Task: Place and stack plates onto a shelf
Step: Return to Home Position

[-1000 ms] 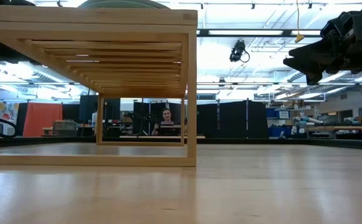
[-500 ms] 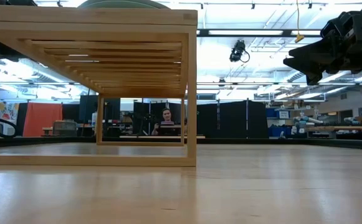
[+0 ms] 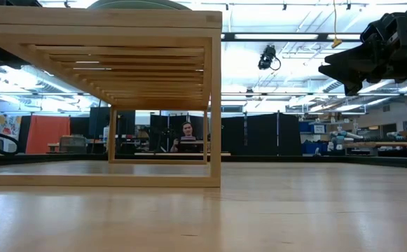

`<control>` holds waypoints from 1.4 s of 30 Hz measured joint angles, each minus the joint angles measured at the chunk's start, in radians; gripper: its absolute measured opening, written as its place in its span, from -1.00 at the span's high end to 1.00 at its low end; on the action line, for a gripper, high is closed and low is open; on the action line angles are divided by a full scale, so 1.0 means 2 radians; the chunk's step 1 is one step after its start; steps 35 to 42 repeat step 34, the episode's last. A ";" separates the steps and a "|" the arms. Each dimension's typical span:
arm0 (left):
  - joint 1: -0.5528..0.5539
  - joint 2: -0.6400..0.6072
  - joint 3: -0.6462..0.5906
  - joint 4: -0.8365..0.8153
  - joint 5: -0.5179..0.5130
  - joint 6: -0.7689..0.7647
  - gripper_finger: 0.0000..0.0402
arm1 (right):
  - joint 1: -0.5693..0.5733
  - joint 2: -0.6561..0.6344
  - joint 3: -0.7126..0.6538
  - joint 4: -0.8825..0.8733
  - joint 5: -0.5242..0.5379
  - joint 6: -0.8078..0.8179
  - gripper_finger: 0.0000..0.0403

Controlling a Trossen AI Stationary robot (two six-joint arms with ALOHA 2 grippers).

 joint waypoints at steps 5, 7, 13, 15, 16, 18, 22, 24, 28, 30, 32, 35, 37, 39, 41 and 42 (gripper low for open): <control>0.000 -0.014 0.000 0.000 0.000 0.000 0.51 | 0.000 0.000 0.000 0.000 0.000 0.000 0.18; 0.000 -0.014 0.000 0.002 0.000 0.000 0.51 | 0.000 0.000 0.000 0.000 0.000 0.000 0.18; 0.000 -0.014 0.000 -0.003 0.000 0.001 0.51 | 0.000 0.000 0.000 0.000 0.000 0.000 0.18; 0.000 -0.014 0.000 -0.003 0.000 0.001 0.51 | 0.000 0.000 0.000 0.000 0.000 0.000 0.18; 0.000 -0.014 0.000 -0.003 0.000 0.001 0.51 | 0.000 0.000 0.000 0.000 0.000 0.000 0.18; 0.000 -0.014 0.000 -0.003 0.000 0.001 0.51 | 0.000 0.000 0.000 0.000 0.000 0.000 0.18; 0.000 -0.014 0.000 -0.003 0.000 0.001 0.51 | 0.000 0.000 0.000 0.000 0.000 0.000 0.18; 0.000 -0.014 0.000 -0.003 0.000 0.000 0.51 | 0.000 0.000 0.000 0.000 0.000 0.000 0.18; 0.000 -0.014 0.000 -0.003 0.000 0.001 0.51 | 0.000 0.000 0.000 0.000 0.000 0.000 0.18; 0.000 -0.014 0.000 -0.003 0.000 0.001 0.51 | 0.000 0.000 0.000 0.000 0.000 0.000 0.18; 0.000 -0.014 0.000 -0.003 0.000 0.001 0.51 | 0.000 0.000 0.000 0.000 0.000 0.000 0.18; 0.000 -0.014 0.000 -0.003 0.000 0.001 0.51 | 0.000 0.000 0.000 0.000 0.000 0.000 0.18; 0.000 -0.014 0.000 -0.003 0.000 0.001 0.51 | 0.000 0.000 0.000 0.000 0.000 0.000 0.18; 0.000 -0.014 0.000 -0.003 0.000 0.001 0.51 | 0.000 0.000 0.000 0.000 0.000 0.000 0.18; 0.000 -0.014 0.000 -0.003 0.000 0.001 0.51 | 0.000 0.000 0.000 0.000 0.000 0.000 0.18; 0.000 -0.014 0.000 -0.003 0.000 0.001 0.51 | 0.000 0.000 0.000 0.000 0.000 0.000 0.18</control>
